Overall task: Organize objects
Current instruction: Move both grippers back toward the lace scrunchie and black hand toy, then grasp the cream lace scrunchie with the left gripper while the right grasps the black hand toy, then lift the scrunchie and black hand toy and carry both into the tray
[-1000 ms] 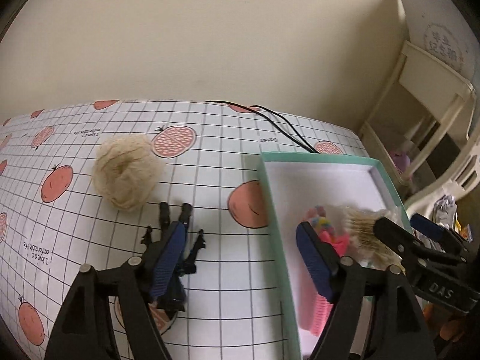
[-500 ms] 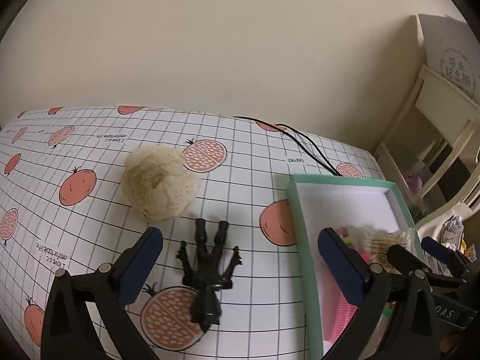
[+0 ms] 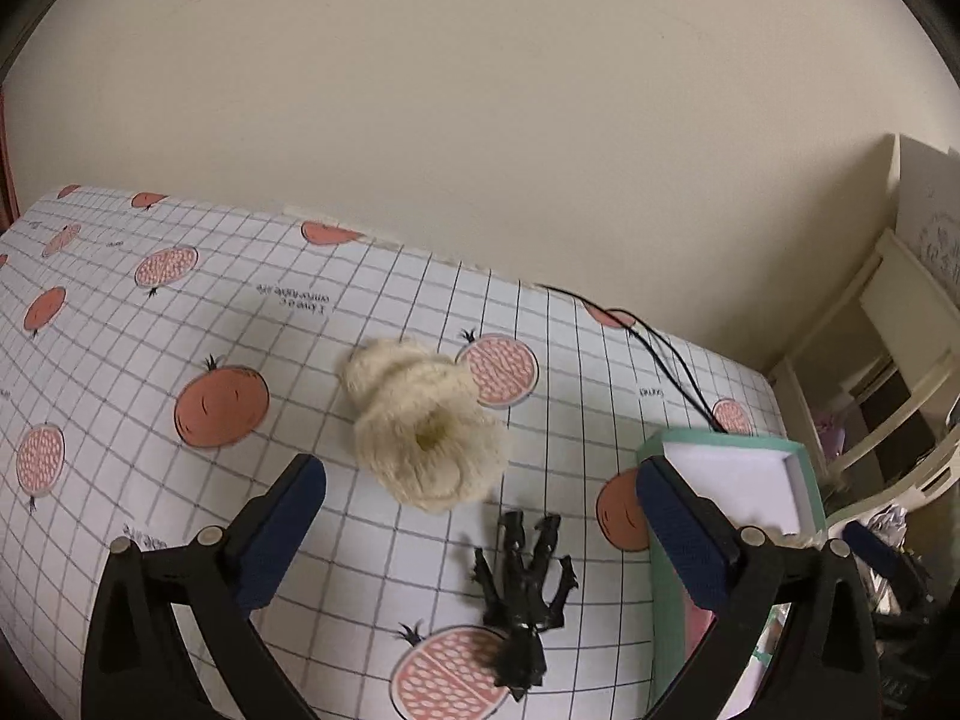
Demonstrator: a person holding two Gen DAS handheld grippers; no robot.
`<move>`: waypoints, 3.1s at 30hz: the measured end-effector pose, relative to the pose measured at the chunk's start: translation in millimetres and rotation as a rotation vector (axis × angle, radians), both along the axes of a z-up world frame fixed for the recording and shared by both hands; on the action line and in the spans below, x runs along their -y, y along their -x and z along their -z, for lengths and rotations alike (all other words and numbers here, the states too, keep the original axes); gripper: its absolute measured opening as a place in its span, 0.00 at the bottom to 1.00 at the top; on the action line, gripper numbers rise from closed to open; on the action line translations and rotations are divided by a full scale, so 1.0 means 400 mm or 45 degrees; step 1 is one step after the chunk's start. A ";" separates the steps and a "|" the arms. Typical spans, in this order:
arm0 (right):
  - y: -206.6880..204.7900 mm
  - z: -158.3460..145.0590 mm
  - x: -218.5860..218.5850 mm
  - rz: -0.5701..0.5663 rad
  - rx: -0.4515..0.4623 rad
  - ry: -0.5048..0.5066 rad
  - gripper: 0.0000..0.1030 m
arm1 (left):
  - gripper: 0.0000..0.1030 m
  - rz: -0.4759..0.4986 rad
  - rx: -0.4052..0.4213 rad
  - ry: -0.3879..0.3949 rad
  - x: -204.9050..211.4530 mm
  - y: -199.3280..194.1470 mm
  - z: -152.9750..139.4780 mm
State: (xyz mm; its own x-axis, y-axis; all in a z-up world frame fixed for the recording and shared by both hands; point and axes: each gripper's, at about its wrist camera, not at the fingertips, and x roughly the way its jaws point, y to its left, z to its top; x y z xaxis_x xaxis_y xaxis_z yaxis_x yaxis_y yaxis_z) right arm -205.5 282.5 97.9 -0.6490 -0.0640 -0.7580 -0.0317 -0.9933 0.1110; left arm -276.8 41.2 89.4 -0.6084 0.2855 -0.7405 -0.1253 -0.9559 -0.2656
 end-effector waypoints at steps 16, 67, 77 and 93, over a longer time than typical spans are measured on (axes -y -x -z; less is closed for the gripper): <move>0.084 0.113 0.234 -0.167 0.137 -0.022 1.00 | 1.00 0.055 0.090 0.092 0.034 0.117 0.047; 0.099 0.228 0.291 -0.175 0.263 -0.155 0.47 | 0.24 0.127 0.162 0.207 0.007 0.144 0.179; 0.097 0.227 0.292 -0.169 0.268 -0.167 0.45 | 0.17 0.097 0.160 0.197 0.028 0.141 0.176; 0.053 0.157 0.268 -0.148 0.222 -0.159 0.45 | 0.16 0.091 0.101 0.169 0.026 0.099 0.111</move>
State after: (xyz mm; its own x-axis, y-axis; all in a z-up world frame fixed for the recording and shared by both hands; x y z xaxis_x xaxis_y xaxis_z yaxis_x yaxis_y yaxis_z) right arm -226.7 175.2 34.9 -0.5015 -0.0293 -0.8647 0.0759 -0.9971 -0.0102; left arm -316.4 30.9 45.1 -0.5279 0.2224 -0.8197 -0.1778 -0.9726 -0.1494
